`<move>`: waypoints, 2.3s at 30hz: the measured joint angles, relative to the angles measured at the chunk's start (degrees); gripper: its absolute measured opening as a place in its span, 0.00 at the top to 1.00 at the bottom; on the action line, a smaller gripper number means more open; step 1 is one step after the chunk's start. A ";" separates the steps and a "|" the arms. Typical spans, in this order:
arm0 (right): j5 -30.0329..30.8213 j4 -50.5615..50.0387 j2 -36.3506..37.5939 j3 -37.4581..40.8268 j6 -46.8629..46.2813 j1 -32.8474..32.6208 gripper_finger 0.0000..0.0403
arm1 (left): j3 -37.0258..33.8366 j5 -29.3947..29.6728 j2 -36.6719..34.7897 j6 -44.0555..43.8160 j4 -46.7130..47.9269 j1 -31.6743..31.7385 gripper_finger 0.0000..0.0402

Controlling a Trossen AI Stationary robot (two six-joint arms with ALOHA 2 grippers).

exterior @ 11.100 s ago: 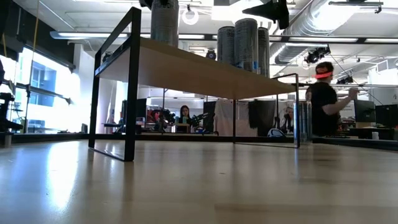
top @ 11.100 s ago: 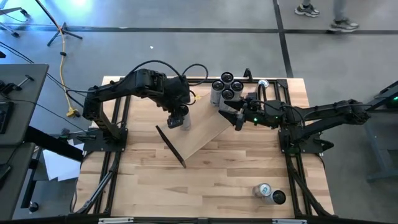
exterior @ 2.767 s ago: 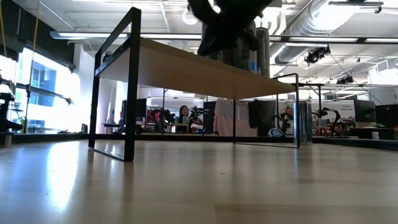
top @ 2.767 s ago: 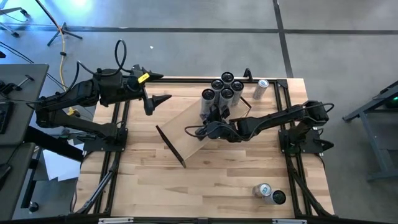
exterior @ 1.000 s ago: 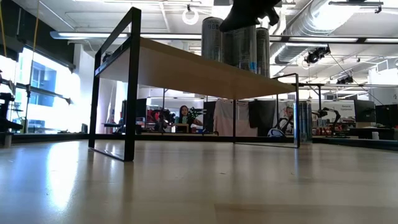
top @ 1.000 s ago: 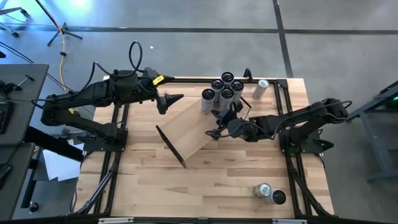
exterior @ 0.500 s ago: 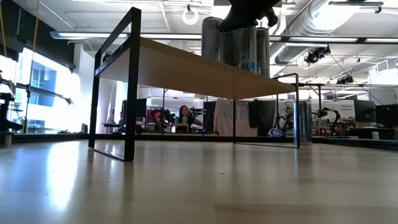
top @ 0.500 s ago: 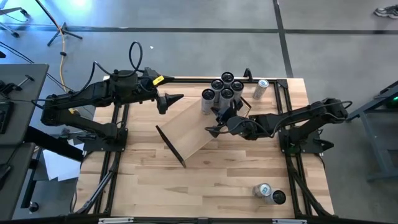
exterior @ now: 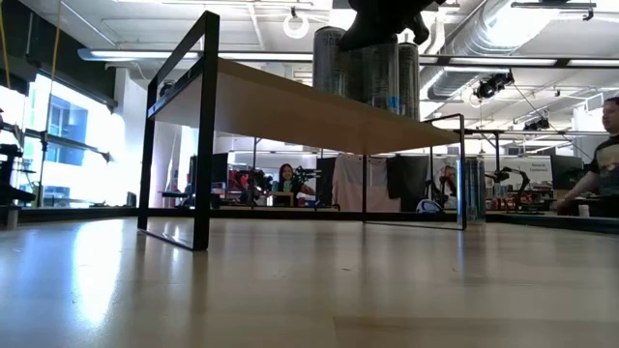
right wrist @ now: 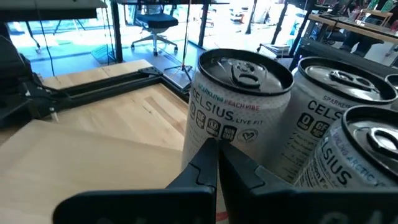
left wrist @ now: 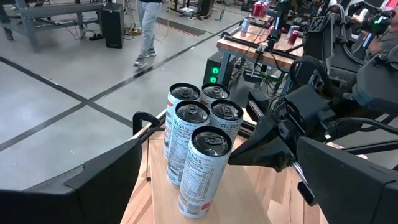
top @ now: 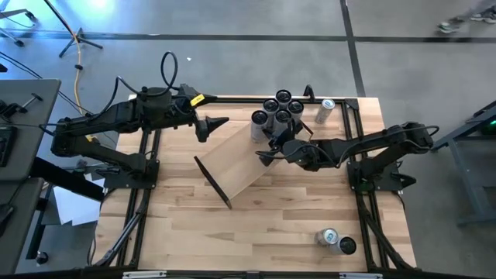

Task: Place canned beverage on shelf
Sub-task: Put the top white-pink soda can on the shelf, then put the white-pink soda can on the shelf and align it with the other white-pink soda can

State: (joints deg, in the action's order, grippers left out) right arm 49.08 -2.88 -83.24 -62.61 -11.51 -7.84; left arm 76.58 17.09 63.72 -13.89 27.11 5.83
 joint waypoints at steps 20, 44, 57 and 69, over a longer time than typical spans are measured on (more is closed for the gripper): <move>-4.61 0.92 0.00 0.00 -1.49 2.37 1.00 | 0.00 0.02 0.00 -0.01 0.00 -0.03 0.01; -1.63 -2.38 16.31 -0.02 0.06 -3.06 1.00 | 0.00 -5.04 -0.02 2.38 0.04 -0.08 0.01; -20.75 -28.28 15.71 -12.21 -8.71 11.70 1.00 | -0.69 -4.71 -0.02 8.98 -1.85 -1.12 0.01; -27.10 -41.31 14.46 -22.91 -0.05 12.50 1.00 | -20.11 -8.32 -6.68 -0.05 -21.67 -1.16 0.01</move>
State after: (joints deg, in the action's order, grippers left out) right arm 21.98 -44.19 -68.79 -85.52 -11.56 4.66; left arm 56.46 8.77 57.05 -13.94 5.44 4.66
